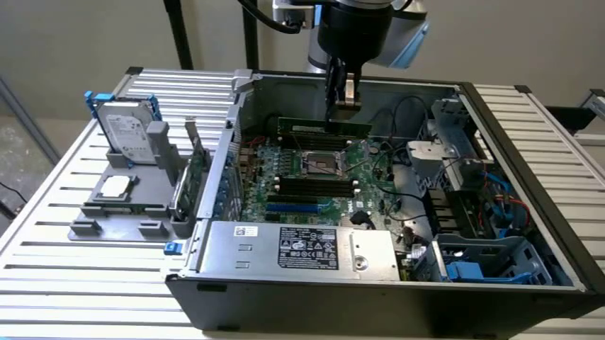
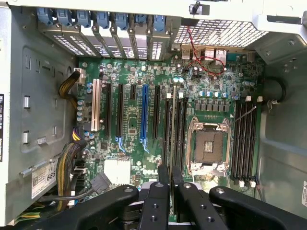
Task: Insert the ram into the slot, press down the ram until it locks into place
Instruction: 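Insert the ram into the slot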
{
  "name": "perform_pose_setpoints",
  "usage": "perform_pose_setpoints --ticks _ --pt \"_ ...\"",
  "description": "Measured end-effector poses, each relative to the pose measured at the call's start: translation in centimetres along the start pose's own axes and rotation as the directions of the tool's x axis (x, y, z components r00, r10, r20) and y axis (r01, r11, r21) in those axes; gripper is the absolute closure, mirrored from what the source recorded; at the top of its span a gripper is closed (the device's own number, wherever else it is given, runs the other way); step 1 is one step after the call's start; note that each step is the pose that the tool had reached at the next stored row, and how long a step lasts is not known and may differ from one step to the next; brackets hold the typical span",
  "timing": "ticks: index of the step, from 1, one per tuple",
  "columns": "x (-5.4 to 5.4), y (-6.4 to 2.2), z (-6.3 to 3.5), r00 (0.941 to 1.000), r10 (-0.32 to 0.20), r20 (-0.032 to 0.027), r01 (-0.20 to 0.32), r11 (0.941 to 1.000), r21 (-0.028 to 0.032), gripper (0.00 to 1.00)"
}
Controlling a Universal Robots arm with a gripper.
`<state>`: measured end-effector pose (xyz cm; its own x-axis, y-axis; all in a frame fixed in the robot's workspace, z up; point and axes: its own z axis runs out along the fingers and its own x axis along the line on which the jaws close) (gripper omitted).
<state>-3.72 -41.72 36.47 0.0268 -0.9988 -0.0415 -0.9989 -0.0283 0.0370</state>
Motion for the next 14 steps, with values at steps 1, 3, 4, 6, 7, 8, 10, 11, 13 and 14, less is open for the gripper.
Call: perform_pose_setpoints --ticks 1,3,4,6,7,8,10,11,13,14 --pt "0.0 0.0 0.0 1.0 0.0 0.0 0.0 1.0 0.0 0.86" --pt "0.0 0.0 0.0 1.0 0.0 0.0 0.0 1.0 0.0 0.86" --pt "0.0 0.0 0.0 1.0 0.0 0.0 0.0 1.0 0.0 0.86" --pt "0.0 0.0 0.0 1.0 0.0 0.0 0.0 1.0 0.0 0.86" --pt "0.0 0.0 0.0 1.0 0.0 0.0 0.0 1.0 0.0 0.86" --pt "0.0 0.0 0.0 1.0 0.0 0.0 0.0 1.0 0.0 0.86" --pt "0.0 0.0 0.03 1.0 0.0 -0.0001 0.0 1.0 -0.0001 0.86" --pt "0.0 -0.02 0.06 1.0 0.0 0.0 0.0 1.0 0.0 0.86" --pt "0.01 -0.05 0.16 1.0 0.0 0.0002 0.0 1.0 0.0001 0.86" --pt "0.01 -0.07 0.24 1.0 0.0 0.0001 0.0 1.0 0.0 0.86"
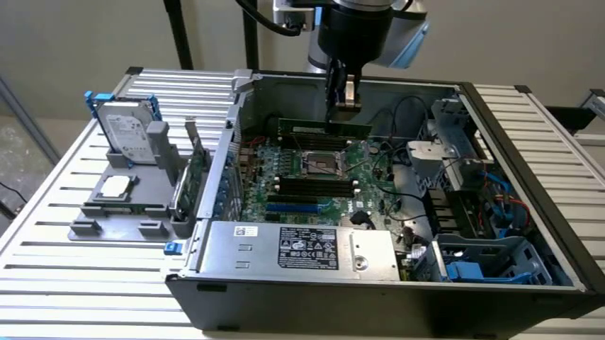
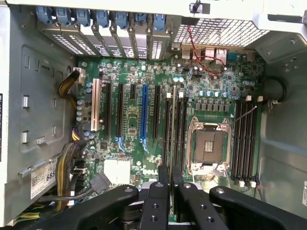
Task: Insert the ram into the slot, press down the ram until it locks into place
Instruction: 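Insert the ram into the slot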
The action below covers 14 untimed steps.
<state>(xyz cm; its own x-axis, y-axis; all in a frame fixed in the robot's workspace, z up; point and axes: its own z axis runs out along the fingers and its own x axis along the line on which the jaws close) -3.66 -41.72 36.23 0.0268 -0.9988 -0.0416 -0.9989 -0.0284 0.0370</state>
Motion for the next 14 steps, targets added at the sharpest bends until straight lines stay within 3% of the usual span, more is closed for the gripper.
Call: perform_pose_setpoints --ticks 9,14 --pt "0.0 -0.25 1.45 1.0 0.0 -0.0002 0.0 1.0 0.0013 0.86" --pt "-0.8 -0.37 2.39 1.0 0.0 -0.0023 0.0 1.0 0.0015 0.86"
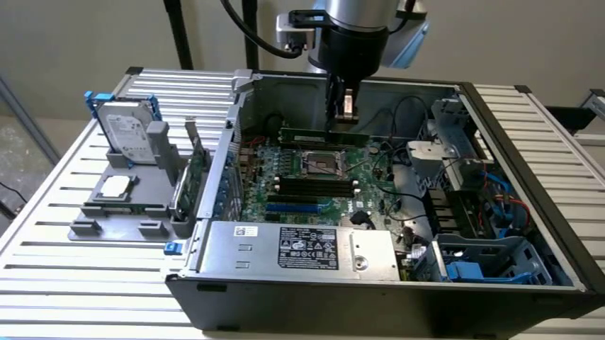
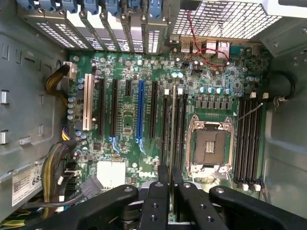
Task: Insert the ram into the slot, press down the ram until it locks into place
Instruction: 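Insert the ram into the slot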
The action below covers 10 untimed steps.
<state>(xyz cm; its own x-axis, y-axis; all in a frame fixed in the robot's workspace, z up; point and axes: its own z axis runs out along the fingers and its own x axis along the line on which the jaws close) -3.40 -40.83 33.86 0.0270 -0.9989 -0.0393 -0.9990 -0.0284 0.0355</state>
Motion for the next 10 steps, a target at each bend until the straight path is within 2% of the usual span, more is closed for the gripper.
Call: perform_pose_setpoints --ticks 2,6,10 --pt "-0.5 -0.02 0.32 1.0 0.0 -0.0038 0.0 1.0 0.0002 0.86" --pt "-1.2 -0.06 0.9 0.9999 0.001 -0.016 -0.001 1.0 0.0024 0.86" --pt "-1.3 -0.09 1.57 0.9998 0.0 -0.0185 0.0 0.9999 0.0109 0.86"
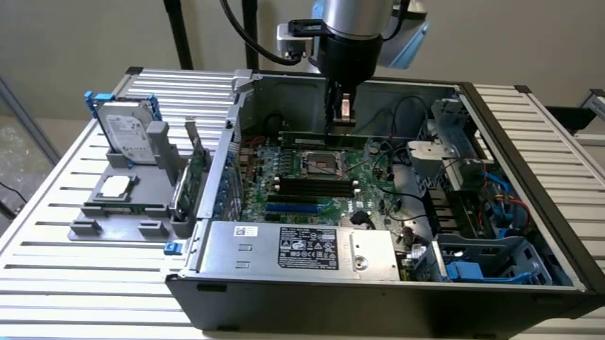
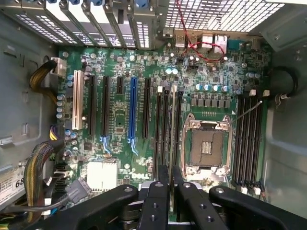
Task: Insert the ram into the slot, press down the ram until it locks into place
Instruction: 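Insert the ram into the slot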
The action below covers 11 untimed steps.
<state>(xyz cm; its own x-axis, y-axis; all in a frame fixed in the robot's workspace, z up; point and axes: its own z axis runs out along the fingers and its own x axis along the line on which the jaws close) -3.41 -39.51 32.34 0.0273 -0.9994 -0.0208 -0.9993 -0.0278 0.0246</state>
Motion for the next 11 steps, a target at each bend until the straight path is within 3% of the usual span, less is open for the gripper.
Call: perform_pose_setpoints --ticks 3,11 --pt "0.0 0.01 0.54 1.0 0.0 -0.0005 0.0 1.0 0.0046 0.86" --pt "0.0 0.05 2.01 1.0 0.0 -0.0012 0.0 1.0 0.0049 0.86"
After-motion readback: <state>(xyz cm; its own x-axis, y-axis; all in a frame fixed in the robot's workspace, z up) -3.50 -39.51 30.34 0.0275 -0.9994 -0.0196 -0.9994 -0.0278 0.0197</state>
